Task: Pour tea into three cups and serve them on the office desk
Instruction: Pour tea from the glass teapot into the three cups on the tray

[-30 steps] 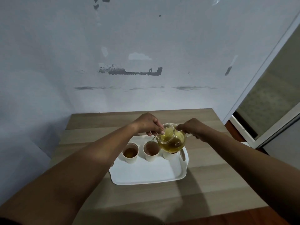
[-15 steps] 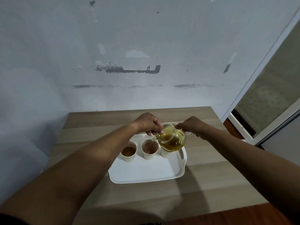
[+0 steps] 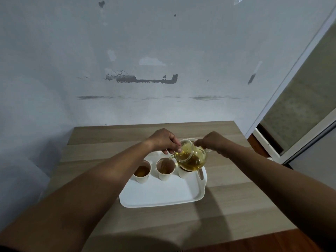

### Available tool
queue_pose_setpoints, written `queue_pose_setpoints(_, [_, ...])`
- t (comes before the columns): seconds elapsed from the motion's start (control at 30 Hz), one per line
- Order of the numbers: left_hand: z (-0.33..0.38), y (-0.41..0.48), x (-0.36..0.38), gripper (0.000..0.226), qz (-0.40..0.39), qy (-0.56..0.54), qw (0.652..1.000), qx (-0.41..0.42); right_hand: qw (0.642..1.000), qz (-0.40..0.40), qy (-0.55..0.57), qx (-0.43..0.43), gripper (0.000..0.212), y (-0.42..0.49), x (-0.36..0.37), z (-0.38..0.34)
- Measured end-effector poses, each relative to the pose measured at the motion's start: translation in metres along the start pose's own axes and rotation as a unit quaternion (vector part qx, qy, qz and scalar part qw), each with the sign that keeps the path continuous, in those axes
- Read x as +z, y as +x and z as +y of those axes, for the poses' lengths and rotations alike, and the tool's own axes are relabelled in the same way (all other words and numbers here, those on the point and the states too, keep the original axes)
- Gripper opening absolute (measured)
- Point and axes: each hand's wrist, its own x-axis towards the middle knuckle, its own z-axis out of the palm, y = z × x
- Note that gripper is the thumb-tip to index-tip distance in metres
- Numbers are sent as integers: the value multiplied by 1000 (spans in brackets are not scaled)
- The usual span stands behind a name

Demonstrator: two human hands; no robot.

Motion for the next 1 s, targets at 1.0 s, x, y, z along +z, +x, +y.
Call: queue_pose_setpoints(1.0, [-3, -4, 0, 20, 11, -1, 1000, -2, 1000, 5, -19, -8, 32, 3, 3, 1])
